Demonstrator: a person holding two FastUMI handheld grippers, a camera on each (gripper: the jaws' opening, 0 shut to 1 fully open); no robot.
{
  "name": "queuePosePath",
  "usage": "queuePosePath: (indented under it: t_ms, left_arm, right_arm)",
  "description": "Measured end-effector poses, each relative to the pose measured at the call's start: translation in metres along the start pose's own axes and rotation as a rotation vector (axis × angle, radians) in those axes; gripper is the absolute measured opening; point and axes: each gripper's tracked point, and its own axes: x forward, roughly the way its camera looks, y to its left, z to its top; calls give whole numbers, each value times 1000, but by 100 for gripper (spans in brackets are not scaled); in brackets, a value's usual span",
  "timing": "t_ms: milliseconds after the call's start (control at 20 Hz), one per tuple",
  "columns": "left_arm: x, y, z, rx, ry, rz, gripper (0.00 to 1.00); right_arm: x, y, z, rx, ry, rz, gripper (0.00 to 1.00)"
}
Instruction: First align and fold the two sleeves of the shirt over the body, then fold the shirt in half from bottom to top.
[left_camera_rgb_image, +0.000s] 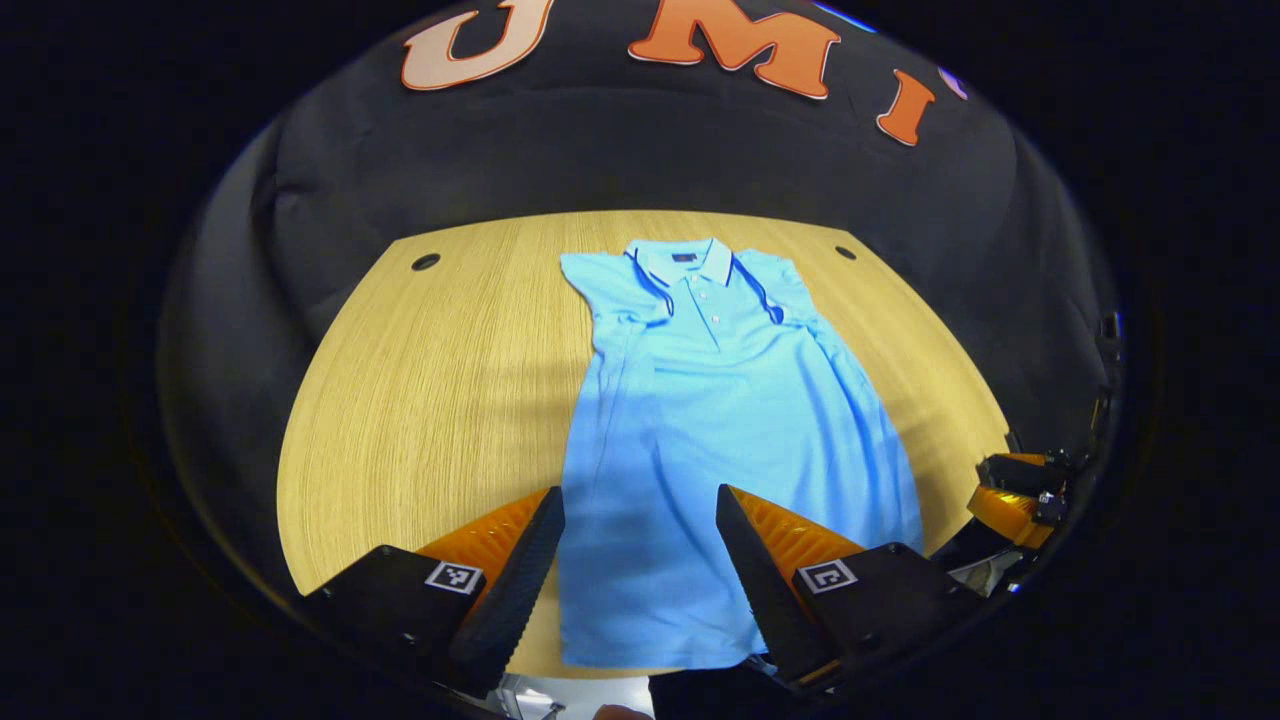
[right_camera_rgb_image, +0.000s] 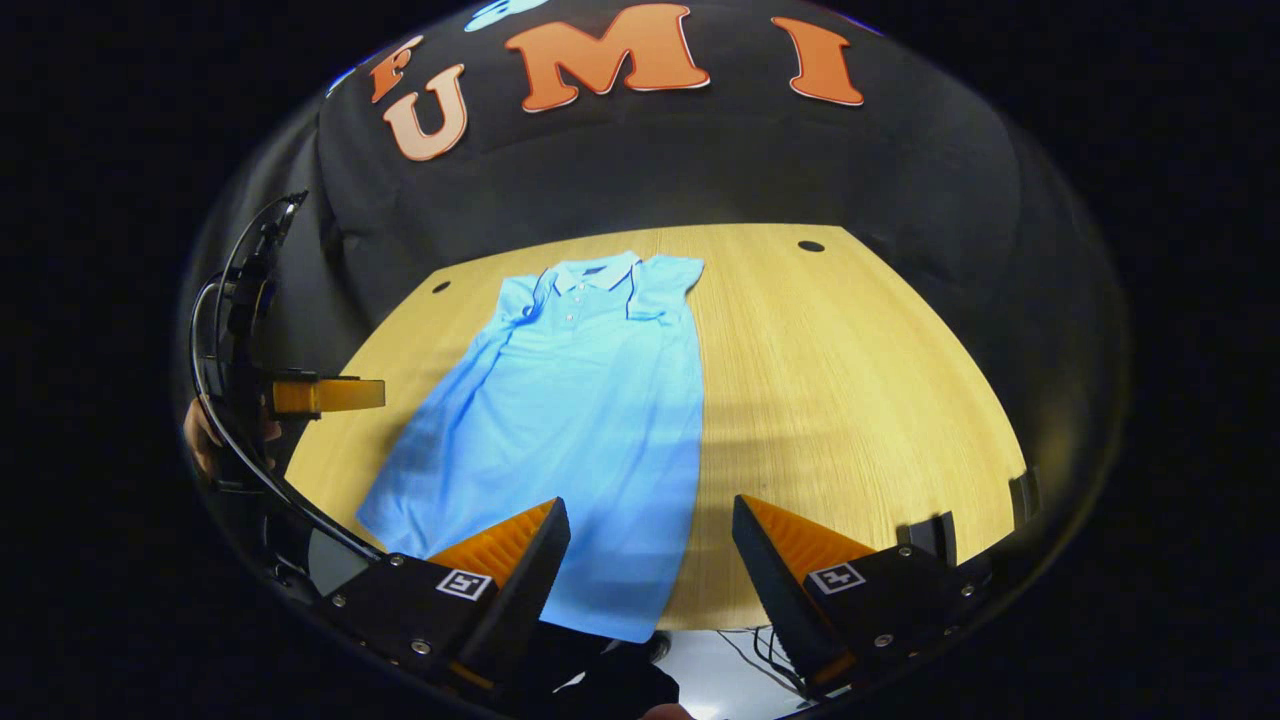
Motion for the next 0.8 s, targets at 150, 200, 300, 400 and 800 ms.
queuePosePath:
  t_ms: [150,200,300,400,800]
  left_arm:
    - [-7,2,-36,-18,40,14,99]
    - [-8,4,-49,-28,57,16,99]
    - [-11,8,-69,-39,93,23,99]
    - [-10,16,-88,-39,121,38,99]
    - [1,31,-140,-40,193,88,99]
  right_arm:
    - [4,6,-21,-14,49,10,99]
    - [5,9,-27,-22,60,12,99]
    - [7,13,-39,-30,84,16,99]
    - [9,16,-49,-42,108,18,99]
    - [28,18,-94,-54,212,1,98]
